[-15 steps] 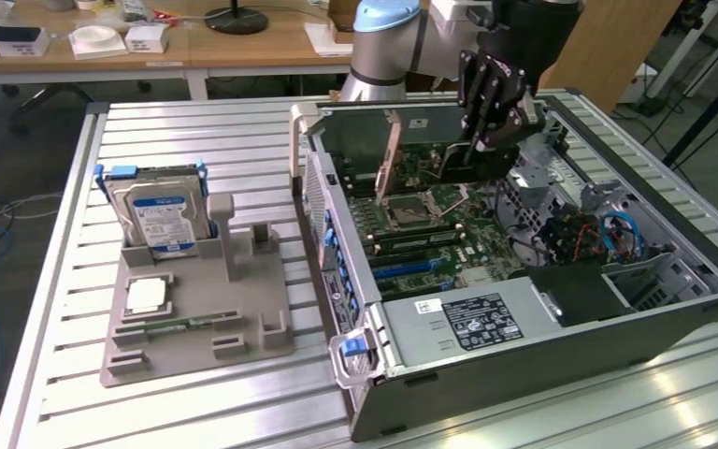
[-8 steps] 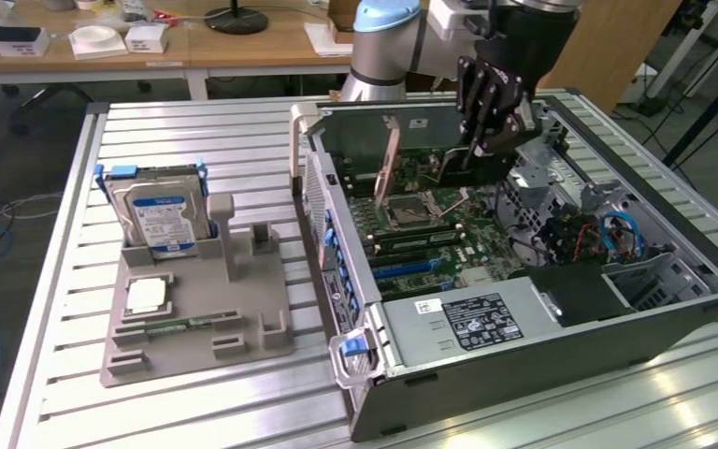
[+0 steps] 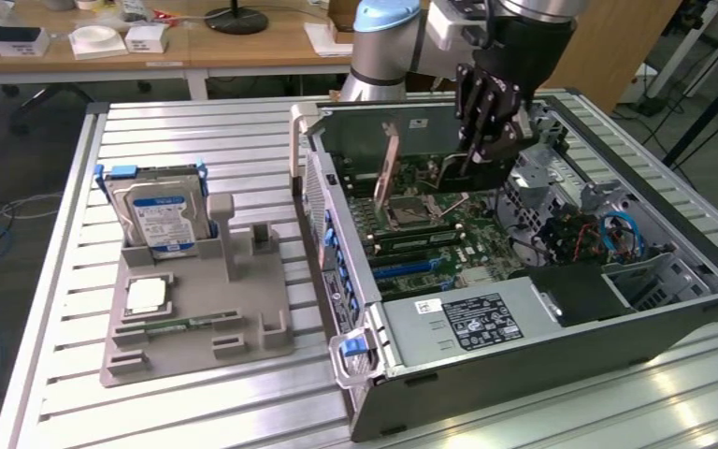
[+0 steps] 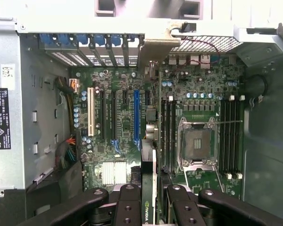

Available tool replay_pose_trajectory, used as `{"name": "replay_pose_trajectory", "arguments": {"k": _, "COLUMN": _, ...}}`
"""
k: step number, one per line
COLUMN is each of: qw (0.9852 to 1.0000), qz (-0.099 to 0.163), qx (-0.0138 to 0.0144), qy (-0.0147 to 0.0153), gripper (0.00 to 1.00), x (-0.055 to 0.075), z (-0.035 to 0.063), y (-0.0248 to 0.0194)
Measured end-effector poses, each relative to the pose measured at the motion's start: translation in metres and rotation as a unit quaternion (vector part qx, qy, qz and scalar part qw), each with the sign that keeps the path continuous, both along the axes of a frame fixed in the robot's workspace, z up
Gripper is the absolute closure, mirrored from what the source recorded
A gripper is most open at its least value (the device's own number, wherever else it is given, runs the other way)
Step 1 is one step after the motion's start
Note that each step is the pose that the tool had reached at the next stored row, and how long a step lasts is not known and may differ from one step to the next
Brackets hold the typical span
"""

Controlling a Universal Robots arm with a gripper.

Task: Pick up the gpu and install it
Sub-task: 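Insert the gpu into the slot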

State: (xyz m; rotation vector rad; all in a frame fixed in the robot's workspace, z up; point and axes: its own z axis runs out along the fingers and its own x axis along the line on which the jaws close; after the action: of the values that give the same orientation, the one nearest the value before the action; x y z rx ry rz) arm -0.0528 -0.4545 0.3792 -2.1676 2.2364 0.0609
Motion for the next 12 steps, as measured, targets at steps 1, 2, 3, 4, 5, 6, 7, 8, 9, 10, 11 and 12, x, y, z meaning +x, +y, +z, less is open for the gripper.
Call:
{"name": "replay_pose_trajectory", "arguments": {"k": 1, "qw": 1.0000, "qz": 0.000, "qx": 0.0000, "qy": 0.0000, "gripper": 0.74, "x": 0.0000, "z": -0.0008, "y": -0.0003}}
{"name": "replay_pose_trajectory", "arguments": {"k": 2, "qw": 1.0000, "qz": 0.000, "qx": -0.0002, "qy": 0.0000, "gripper": 0.74, "x": 0.0000, "z": -0.0012, "y": -0.0007}}
{"name": "replay_pose_trajectory", "arguments": {"k": 3, "qw": 1.0000, "qz": 0.000, "qx": -0.0004, "qy": 0.0001, "gripper": 0.74, "x": 0.0000, "z": -0.0016, "y": -0.0011}}
{"name": "replay_pose_trajectory", "arguments": {"k": 4, "qw": 1.0000, "qz": 0.000, "qx": -0.0004, "qy": 0.0000, "gripper": 0.74, "x": 0.0000, "z": -0.0020, "y": -0.0016}}
{"name": "replay_pose_trajectory", "arguments": {"k": 5, "qw": 1.0000, "qz": 0.000, "qx": -0.0005, "qy": 0.0000, "gripper": 0.74, "x": 0.0000, "z": -0.0024, "y": -0.0020}}
{"name": "replay_pose_trajectory", "arguments": {"k": 6, "qw": 1.0000, "qz": 0.000, "qx": -0.0006, "qy": 0.0000, "gripper": 0.74, "x": 0.0000, "z": -0.0028, "y": -0.0023}}
{"name": "replay_pose_trajectory", "arguments": {"k": 7, "qw": 1.0000, "qz": 0.000, "qx": -0.0007, "qy": 0.0000, "gripper": 0.74, "x": 0.0000, "z": -0.0033, "y": -0.0025}}
{"name": "replay_pose_trajectory", "arguments": {"k": 8, "qw": 1.0000, "qz": 0.000, "qx": -0.0009, "qy": 0.0000, "gripper": 0.74, "x": -0.0001, "z": -0.0042, "y": -0.0027}}
{"name": "replay_pose_trajectory", "arguments": {"k": 9, "qw": 1.0000, "qz": 0.000, "qx": -0.0009, "qy": 0.0000, "gripper": 0.74, "x": -0.0001, "z": -0.0052, "y": -0.0030}}
{"name": "replay_pose_trajectory", "arguments": {"k": 10, "qw": 1.0000, "qz": 0.000, "qx": -0.0009, "qy": 0.0000, "gripper": 0.74, "x": -0.0001, "z": -0.0063, "y": -0.0032}}
{"name": "replay_pose_trajectory", "arguments": {"k": 11, "qw": 1.0000, "qz": 0.000, "qx": -0.0009, "qy": 0.0000, "gripper": 0.74, "x": -0.0002, "z": -0.0076, "y": -0.0033}}
{"name": "replay_pose_trajectory", "arguments": {"k": 12, "qw": 1.0000, "qz": 0.000, "qx": -0.0009, "qy": 0.0000, "gripper": 0.74, "x": -0.0003, "z": -0.0090, "y": -0.0034}}
